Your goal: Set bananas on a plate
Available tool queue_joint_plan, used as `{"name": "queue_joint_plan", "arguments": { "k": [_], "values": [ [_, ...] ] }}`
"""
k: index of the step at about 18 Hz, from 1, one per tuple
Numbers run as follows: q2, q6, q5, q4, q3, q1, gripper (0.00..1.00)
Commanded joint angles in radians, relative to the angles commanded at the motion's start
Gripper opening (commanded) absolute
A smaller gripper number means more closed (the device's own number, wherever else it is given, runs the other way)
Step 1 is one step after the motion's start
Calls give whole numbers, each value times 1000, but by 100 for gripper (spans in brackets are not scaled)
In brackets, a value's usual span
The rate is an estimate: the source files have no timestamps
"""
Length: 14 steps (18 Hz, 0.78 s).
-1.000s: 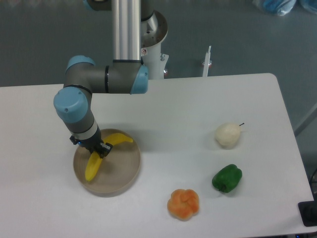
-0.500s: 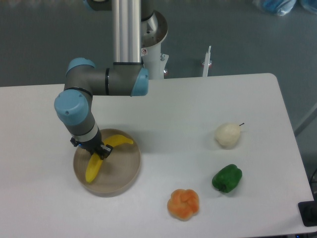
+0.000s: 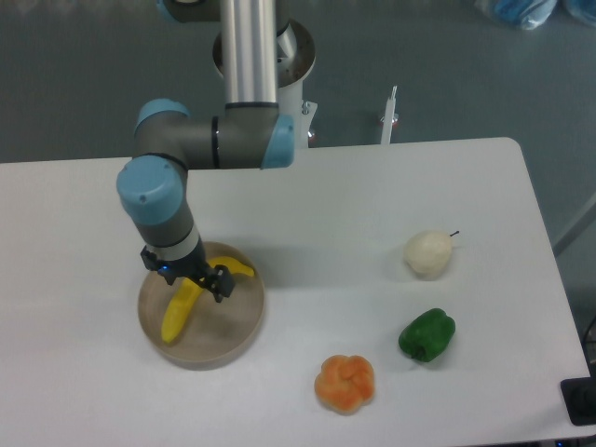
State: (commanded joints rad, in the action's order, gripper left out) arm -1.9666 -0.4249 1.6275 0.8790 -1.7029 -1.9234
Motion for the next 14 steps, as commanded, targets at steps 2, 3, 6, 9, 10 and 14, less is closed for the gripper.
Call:
{"name": "queue_joint_plan", "arguments": {
  "k": [2,3,6,9,10,14],
  "values": [
    [2,-3,0,2,31,-40,100],
    [3,-14,0,0,41,-66,100],
    [11,-87,0,-2,81,-136,100],
    [18,-179,0,-2,104,-193,100],
    [18,-224,0,-2,106,-216,100],
    [29,-420,23,-3,104,-291,100]
  ]
}}
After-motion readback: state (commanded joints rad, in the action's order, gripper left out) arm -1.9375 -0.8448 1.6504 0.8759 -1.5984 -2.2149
